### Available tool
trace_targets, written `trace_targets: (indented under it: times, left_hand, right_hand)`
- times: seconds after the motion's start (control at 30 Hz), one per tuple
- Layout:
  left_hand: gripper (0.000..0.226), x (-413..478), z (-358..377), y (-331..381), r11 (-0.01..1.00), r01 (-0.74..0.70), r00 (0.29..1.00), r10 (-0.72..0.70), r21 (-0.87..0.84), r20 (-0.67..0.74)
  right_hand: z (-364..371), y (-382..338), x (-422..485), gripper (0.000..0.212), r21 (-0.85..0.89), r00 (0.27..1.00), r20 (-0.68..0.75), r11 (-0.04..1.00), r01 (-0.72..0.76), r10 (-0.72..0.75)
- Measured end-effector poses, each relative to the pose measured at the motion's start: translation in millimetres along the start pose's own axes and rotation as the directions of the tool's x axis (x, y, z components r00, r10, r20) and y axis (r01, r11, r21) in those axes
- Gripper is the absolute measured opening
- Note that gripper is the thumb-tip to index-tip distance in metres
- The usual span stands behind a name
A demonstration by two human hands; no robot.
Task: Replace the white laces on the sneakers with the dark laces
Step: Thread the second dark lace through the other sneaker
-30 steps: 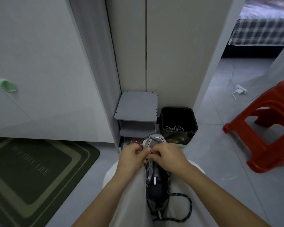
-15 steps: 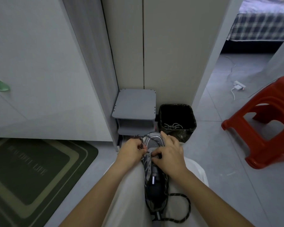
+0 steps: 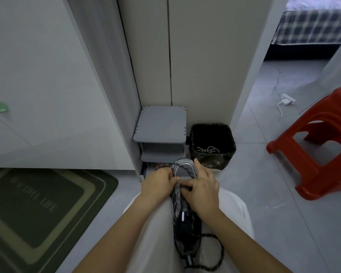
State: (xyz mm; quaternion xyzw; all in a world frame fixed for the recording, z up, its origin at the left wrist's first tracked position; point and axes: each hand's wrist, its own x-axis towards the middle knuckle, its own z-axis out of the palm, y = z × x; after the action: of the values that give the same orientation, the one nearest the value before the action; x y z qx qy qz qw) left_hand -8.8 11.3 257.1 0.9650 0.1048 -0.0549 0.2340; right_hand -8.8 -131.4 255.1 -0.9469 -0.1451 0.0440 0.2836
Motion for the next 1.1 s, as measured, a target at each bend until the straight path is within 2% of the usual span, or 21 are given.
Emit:
trace_targets:
  times: [0.23, 0.47, 0.8, 0.9, 1.0, 1.03, 1.1]
  left_hand:
    - [0.03, -2.9, 2.4, 2.7, 0.99, -0.069, 0.994, 0.078, 0.121, -0.07]
    - [0.032, -1.6, 11.1, 1.2, 0.997, -0.028, 0.999, 0.027, 0.066, 0.021]
    - [0.028, -3.2, 12.8, 1.3, 0.998, 0.058, 0.998, -0.059, -0.028, -0.007]
    - [0.023, -5.3, 13.3, 1.5, 0.985, 0.13, 0.99, -0.136, -0.112, -0.045]
    - [0.025, -4.3, 11.4, 1.3, 0.966, 0.135, 0.987, -0.15, -0.222, -0.052]
    - [0.026, -3.5, 10.8, 1.4, 0.959, 0.126, 0.988, -0.143, -0.253, -0.051]
    - [0.026, -3.4, 9.8, 1.5, 0.951, 0.103, 0.992, -0.12, -0.292, -0.041]
  right_hand:
    - [3.4, -2.1, -0.5, 0.014, -0.024, 0.999, -0.049, 1.0, -0.004, 0.003]
    - [8.5, -0.3, 6.4, 0.013, -0.091, 0.998, -0.031, 0.995, -0.051, 0.049]
    - [26.8, 4.6, 13.6, 0.01, -0.175, 0.97, -0.211, 0.981, 0.085, -0.122]
    - [19.6, 7.6, 16.4, 0.001, -0.26, 0.953, -0.155, 0.941, 0.217, -0.262]
    - [10.9, 9.5, 23.7, 0.005, -0.351, 0.931, -0.025, 0.875, 0.332, -0.363]
    - [8.8, 10.1, 24.5, 0.009, -0.358, 0.929, 0.028, 0.863, 0.355, -0.37]
    - [4.3, 12.4, 25.3, 0.034, -0.316, 0.928, 0.131, 0.873, 0.372, -0.348]
